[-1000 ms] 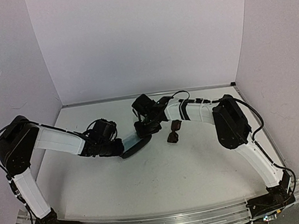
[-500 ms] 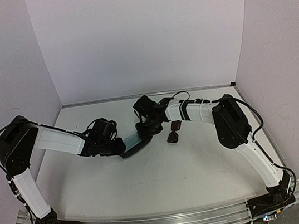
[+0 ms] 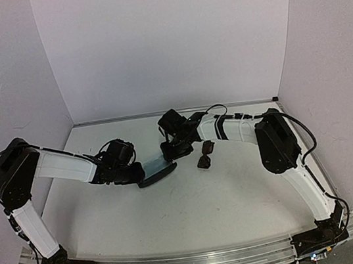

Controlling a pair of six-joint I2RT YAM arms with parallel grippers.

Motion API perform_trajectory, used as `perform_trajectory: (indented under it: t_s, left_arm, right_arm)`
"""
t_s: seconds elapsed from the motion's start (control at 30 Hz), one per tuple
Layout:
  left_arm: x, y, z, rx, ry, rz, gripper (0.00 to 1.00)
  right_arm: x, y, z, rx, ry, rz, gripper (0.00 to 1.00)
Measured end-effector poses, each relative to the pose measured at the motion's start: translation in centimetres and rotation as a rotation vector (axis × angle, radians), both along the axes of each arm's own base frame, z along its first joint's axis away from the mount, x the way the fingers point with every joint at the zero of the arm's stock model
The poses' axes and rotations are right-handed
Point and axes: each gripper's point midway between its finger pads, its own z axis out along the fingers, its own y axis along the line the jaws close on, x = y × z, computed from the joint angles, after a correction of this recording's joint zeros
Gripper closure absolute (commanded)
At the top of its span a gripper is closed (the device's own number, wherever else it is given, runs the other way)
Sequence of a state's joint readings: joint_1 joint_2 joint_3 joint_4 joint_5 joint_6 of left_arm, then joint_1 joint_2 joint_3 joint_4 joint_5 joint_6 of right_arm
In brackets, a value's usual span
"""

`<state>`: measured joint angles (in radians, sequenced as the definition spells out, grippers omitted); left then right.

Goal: Organize the sunglasses
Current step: Place the glasses cleaning cloth in the sunglasses case.

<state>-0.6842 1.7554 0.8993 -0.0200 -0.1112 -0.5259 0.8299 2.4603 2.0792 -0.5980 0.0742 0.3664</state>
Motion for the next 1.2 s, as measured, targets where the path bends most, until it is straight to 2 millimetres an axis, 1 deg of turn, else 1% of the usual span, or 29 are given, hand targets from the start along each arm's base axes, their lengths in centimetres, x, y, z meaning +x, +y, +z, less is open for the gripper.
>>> perform_trajectory:
  t_s: [0.2,0.37,0.63,0.93,1.2]
  left_arm:
    - [-0.2,0.6,0.4,0.014,-0.008,0.013,0.62]
    - [-0.2,0.7,0.7,0.013,-0.013,0.015,0.61]
    - [-0.3,0.8,1.2,0.012,-0.018,0.017,0.60]
    - [-0.8,1.7,0.6,0.034,-0.010,0.036,0.60]
    - [-0.6,2.1,1.6,0.027,-0.034,0.066,0.59]
  right_arm:
    - [-0.1,-0.4,1.5,0.009,-0.019,-0.006,0.53]
    - [0.0,-0.5,2.1,0.014,-0.030,-0.010,0.53]
    - [-0.1,-0.6,1.9,0.008,-0.030,-0.013,0.54]
    - [-0.5,-1.1,1.4,0.000,-0.023,-0.012,0.54]
    - [-0.6,-1.2,2.0,0.010,-0.033,-0.012,0.54]
